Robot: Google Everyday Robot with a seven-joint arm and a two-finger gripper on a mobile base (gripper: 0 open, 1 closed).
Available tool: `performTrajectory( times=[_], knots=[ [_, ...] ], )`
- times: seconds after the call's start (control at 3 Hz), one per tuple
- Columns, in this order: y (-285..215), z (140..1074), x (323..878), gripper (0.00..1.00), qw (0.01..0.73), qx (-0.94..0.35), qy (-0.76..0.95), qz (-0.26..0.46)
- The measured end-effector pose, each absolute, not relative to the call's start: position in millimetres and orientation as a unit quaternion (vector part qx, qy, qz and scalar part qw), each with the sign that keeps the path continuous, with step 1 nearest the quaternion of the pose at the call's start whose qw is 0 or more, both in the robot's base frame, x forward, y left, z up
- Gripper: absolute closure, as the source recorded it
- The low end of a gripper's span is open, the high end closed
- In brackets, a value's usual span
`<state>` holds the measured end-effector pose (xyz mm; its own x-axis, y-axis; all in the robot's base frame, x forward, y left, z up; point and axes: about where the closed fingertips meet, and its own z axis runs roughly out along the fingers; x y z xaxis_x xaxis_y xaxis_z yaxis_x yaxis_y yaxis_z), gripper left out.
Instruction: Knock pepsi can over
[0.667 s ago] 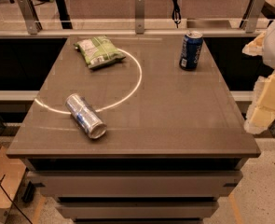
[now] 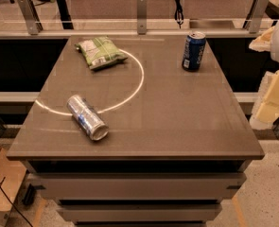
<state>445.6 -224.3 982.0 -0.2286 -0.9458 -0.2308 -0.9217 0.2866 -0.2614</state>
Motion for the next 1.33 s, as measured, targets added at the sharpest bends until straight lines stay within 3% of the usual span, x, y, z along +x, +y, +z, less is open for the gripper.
performTrajectory(
  times=[0.67, 1.0, 1.33],
  knots=[
    [-271, 993, 509, 0.00, 0.330, -0.555, 0.763, 0.040],
    [-264, 1000, 547, 0.00, 0.390, -0.529, 0.746, 0.105],
    [-262, 1004, 554, 0.00, 0.403, -0.525, 0.740, 0.117]
  ],
)
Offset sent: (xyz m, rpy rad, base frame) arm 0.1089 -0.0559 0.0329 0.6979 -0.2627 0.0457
